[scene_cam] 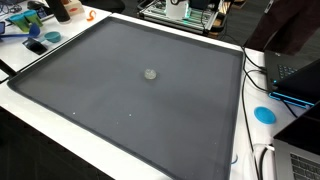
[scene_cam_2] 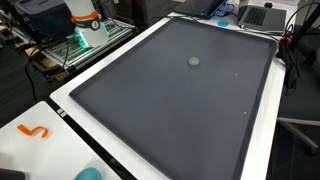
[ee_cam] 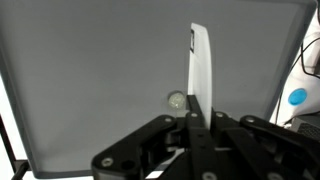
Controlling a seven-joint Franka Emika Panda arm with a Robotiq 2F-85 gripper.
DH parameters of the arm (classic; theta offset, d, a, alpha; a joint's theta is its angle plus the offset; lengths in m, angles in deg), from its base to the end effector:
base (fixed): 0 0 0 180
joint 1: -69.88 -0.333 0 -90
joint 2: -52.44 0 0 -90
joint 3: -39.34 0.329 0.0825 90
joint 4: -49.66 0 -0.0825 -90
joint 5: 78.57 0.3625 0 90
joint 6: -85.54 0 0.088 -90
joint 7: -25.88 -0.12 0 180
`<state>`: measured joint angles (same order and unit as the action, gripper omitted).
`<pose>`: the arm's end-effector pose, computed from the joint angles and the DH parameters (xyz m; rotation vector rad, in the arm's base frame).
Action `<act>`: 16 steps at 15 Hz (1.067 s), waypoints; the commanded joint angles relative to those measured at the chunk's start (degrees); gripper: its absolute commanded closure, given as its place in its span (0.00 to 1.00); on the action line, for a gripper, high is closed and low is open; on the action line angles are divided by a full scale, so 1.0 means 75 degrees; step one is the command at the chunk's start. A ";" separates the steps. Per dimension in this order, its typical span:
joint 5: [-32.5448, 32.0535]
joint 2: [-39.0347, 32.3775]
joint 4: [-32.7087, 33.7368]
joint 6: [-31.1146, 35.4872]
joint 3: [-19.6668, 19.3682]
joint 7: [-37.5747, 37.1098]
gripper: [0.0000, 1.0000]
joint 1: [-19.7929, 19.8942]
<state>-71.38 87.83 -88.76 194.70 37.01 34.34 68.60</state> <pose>0.3491 0.0020 0.5384 -2.9974 -0.1510 -0.1762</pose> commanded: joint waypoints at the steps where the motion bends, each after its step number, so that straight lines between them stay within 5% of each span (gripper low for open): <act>1: -0.0401 -0.1022 0.0737 0.0165 0.0555 -0.0348 0.99 -0.0133; 16: -0.3117 -0.4558 0.2620 0.1364 0.1978 -0.1774 0.99 -0.0816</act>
<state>-89.75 58.72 -72.18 204.05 51.12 24.16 63.88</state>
